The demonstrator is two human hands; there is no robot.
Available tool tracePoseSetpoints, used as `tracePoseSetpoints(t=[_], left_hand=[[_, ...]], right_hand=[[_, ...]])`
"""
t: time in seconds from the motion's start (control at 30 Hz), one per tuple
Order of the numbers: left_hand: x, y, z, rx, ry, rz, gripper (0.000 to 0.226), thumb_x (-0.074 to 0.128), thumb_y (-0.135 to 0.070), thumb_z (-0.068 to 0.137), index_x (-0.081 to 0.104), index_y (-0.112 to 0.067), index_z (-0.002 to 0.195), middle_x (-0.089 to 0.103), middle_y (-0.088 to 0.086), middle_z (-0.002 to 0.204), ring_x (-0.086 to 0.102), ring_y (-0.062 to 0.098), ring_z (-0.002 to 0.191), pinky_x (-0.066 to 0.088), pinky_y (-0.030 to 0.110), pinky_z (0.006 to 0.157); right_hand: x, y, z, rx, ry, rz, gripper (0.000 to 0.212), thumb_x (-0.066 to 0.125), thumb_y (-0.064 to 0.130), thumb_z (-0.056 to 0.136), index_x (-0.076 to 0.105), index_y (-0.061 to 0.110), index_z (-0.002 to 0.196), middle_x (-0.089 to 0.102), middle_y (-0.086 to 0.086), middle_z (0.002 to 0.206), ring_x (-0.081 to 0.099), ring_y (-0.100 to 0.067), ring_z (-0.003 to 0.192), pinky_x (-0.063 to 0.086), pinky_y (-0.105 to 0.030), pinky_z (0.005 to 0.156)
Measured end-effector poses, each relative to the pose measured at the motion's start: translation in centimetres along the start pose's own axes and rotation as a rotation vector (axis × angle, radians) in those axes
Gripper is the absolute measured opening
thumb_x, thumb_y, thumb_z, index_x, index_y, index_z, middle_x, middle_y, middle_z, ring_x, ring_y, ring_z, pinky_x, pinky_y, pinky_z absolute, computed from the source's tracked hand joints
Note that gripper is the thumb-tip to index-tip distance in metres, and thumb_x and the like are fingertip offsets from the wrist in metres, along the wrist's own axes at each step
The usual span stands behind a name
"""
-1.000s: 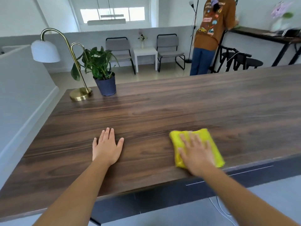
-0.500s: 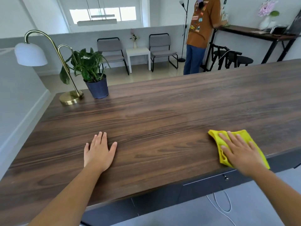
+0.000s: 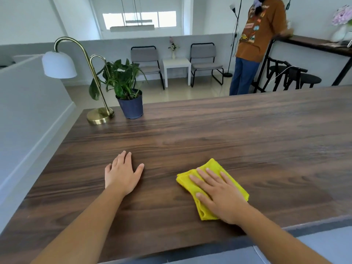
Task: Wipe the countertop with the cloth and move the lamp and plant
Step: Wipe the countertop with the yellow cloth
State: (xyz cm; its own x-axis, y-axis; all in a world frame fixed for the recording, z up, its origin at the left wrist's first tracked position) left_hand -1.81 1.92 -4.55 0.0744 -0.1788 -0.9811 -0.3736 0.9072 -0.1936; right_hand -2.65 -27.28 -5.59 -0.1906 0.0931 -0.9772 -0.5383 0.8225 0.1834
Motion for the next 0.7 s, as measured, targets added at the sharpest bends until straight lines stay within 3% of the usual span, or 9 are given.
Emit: tracePoseSetpoints(t=[0.07,0.17,0.27,0.37,0.53,0.63,0.7], left_hand=[[0.2,0.5,0.9,-0.014,0.040,0.013,0.071,0.026,-0.058,0.094,0.014,-0.018,0.151,0.009,0.000,0.161,0.007,0.017,0.149,0.012,0.042,0.119],[0.6,0.7,1.3,-0.017,0.038,0.023,0.073,0.022,-0.059,0.093,0.009,-0.019,0.152,0.004,-0.001,0.162,0.002,0.015,0.149,0.008,0.042,0.120],[0.8,0.8,1.3,-0.014,0.012,0.014,0.073,0.022,-0.060,0.093,0.009,-0.019,0.152,0.005,-0.001,0.162,0.002,0.015,0.149,0.008,0.042,0.120],[1.0,1.0,1.5,-0.009,-0.010,-0.004,0.073,0.023,-0.060,0.093,0.009,-0.019,0.152,0.005,-0.002,0.162,0.002,0.014,0.149,0.007,0.042,0.120],[1.1,1.2,1.5,-0.020,-0.038,-0.024,0.074,0.026,-0.058,0.093,0.008,-0.016,0.152,0.006,-0.003,0.162,0.003,0.011,0.149,0.007,0.039,0.120],[1.0,1.2,1.6,-0.020,-0.040,-0.034,0.074,0.027,-0.057,0.093,0.008,-0.015,0.152,0.005,-0.003,0.162,0.003,0.011,0.149,0.006,0.039,0.120],[0.9,1.2,1.6,-0.020,-0.031,-0.039,0.074,0.027,-0.057,0.093,0.008,-0.015,0.152,0.005,-0.003,0.162,0.002,0.011,0.149,0.005,0.039,0.120]], right_hand=[[-1.1,-7.4,0.9,0.246,-0.039,-0.041,0.078,-0.018,0.078,0.069,-0.011,0.050,0.142,-0.012,0.020,0.154,-0.006,-0.006,0.146,0.003,-0.040,0.119],[-3.1,-16.6,2.2,0.641,-0.057,-0.032,0.059,0.016,0.058,0.094,0.000,0.044,0.149,-0.003,0.009,0.162,0.001,-0.016,0.149,0.010,-0.048,0.118],[-4.1,-17.6,6.8,0.769,-0.070,0.032,0.060,0.019,0.055,0.096,0.007,0.034,0.152,-0.002,0.004,0.162,0.000,-0.023,0.149,0.009,-0.053,0.117],[-3.6,-10.3,14.8,0.615,-0.059,0.037,0.062,0.018,0.055,0.096,0.006,0.033,0.152,-0.005,0.002,0.162,-0.004,-0.024,0.149,0.005,-0.054,0.118],[-0.7,9.3,23.2,0.078,0.011,-0.015,0.058,0.016,0.051,0.098,0.006,0.034,0.152,-0.004,0.003,0.162,-0.004,-0.023,0.149,-0.002,-0.052,0.117],[-0.7,10.3,24.3,-0.030,0.037,-0.004,0.055,0.017,0.050,0.098,0.007,0.038,0.151,-0.001,0.007,0.162,0.000,-0.019,0.149,0.000,-0.049,0.118],[-1.4,5.8,24.4,0.046,0.028,0.001,0.055,0.017,0.050,0.099,0.006,0.038,0.151,-0.002,0.007,0.162,0.001,-0.017,0.149,0.001,-0.048,0.118]])
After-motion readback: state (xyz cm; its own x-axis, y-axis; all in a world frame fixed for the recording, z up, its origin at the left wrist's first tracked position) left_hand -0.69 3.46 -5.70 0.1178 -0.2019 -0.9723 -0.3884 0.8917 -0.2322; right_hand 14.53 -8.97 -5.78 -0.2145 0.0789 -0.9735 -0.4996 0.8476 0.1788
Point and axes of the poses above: each hand's wrist, its own z-axis towards the middle knuckle, its own x-axis out of the palm, y = z × x, the point moved 4 cm from there along z, towards the middle knuckle
